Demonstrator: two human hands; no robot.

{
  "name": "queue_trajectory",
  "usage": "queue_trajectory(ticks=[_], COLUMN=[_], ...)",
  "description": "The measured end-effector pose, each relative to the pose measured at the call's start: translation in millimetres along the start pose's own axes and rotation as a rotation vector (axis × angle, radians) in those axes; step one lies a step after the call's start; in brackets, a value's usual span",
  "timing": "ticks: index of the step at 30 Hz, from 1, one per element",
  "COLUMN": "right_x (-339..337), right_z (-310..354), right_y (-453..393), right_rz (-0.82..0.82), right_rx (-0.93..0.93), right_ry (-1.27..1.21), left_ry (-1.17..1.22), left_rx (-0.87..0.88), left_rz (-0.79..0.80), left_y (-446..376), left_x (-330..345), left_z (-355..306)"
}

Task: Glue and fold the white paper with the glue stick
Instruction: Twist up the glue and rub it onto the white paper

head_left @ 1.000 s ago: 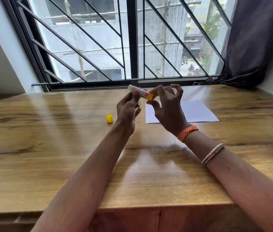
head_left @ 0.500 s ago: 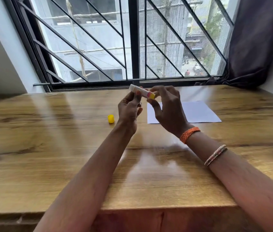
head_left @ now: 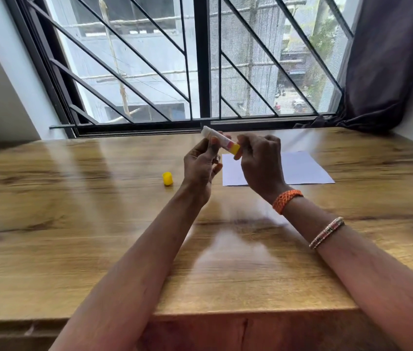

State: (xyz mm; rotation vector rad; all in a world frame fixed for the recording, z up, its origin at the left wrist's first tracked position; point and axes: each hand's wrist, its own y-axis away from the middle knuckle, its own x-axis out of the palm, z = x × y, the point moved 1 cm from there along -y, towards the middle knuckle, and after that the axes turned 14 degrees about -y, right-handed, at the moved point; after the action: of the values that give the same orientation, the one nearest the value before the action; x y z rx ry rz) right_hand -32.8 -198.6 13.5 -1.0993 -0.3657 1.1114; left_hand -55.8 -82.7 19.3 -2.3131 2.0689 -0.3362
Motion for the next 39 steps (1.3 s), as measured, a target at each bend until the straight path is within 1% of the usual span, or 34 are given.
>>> queue_trajectory(ticks=[3,5,8,11,14,19,23,27,29,33,36,39], right_x=[-2,0,5,7,5,2,0,5,6,8,9,6], right_z=[-2,1,6,8,7,3,5,-1,-3,3,1,2], right_y=[0,2,8,9,6,7,7,8,8,8,8,7], right_rz=[0.009,0.069,0.155,0.104,0.046,0.009,0.008,0.165,0.203,0.180,0.145,0.095], right_rx=[0.024,0.022,-0.045,-0.086,-0.063,-0.082,-0.062,0.086,0.102,0.039,0.002,-0.024], right_ry=[-0.068,-0.147,-0.153,-0.184,-0.207,-0.018,0.038,-0.082,-0.152,-0.256,-0.242,-0.240], left_ry=[-0.011,-0.017,-0.003,0.002,0.026,0.020,0.003,-0.028,-0.027,-0.024,-0.039,-0.042], left_rx=[0.008,-0.002,-0.017,-0.008,-0.014,-0.011,-0.013,0.000,-0.002,-0.009,-0.016,-0.014], left_rz=[-0.015,-0.053,-0.077,-0.067,-0.072,-0.071,-0.059,-0.021,-0.024,-0.075,-0.107,-0.106], left_y=[0,-2,-5,-6,-6,-6,-7,-7,-7,-7,-7,-5], left_x=[0,-3,-8,-8,-8,-9,-10,-10,-9,-11,-11,-10], left_z=[3,4,2,0,0,1,1,3,4,4,3,2])
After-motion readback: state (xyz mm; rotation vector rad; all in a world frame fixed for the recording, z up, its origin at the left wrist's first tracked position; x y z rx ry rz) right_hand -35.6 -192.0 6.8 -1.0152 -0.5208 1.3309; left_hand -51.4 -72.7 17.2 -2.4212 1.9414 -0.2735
